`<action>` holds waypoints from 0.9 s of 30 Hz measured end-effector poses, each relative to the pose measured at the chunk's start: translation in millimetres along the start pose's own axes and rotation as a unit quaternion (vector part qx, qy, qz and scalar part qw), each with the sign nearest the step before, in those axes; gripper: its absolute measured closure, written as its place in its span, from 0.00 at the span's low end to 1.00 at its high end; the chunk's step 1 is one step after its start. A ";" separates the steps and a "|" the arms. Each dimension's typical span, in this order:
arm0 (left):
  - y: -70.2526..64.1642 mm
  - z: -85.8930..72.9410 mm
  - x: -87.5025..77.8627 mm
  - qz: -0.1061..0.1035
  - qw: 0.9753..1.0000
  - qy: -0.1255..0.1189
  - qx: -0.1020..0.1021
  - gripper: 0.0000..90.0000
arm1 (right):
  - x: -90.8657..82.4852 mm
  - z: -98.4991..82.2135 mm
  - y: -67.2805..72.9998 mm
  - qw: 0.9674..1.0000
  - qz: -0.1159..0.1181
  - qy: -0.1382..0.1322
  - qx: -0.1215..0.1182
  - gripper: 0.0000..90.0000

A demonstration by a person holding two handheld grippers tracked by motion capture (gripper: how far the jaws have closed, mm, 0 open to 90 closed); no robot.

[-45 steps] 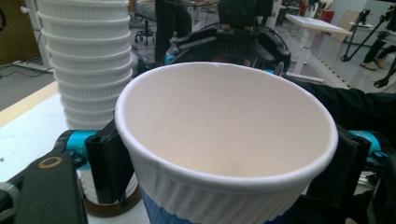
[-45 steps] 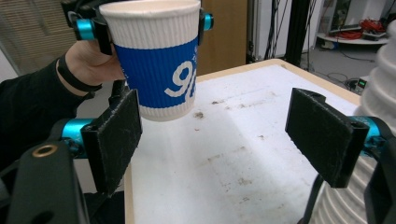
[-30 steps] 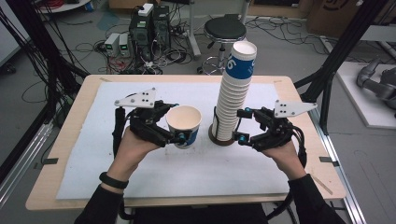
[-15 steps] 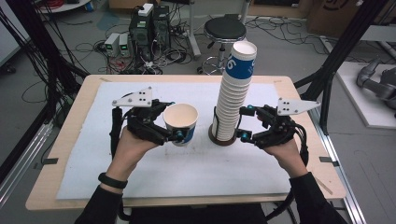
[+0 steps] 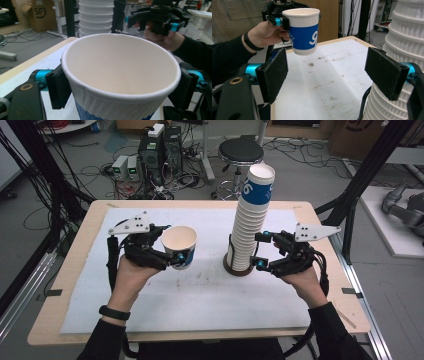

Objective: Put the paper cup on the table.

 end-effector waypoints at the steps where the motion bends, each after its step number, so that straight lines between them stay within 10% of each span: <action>1: 1.3 -1.4 -0.9 0.007 1.000 0.001 0.000 0.22 | 0.5 0.1 -0.5 1.000 0.001 0.000 -0.001 0.21; 27: 45.2 -51.2 -5.4 0.116 0.993 -0.012 -0.027 0.22 | 1.3 0.6 -2.2 1.000 0.000 -0.003 -0.003 0.21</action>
Point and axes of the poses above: each handheld gripper's, and its own axes: x roughly forward along the jaws, z roughly out of its top, y roughly to its left, the point moved 1 cm from there along x, roughly forward along the jaws, and after that the axes turned 3 degrees about z, right-handed, at the moved point
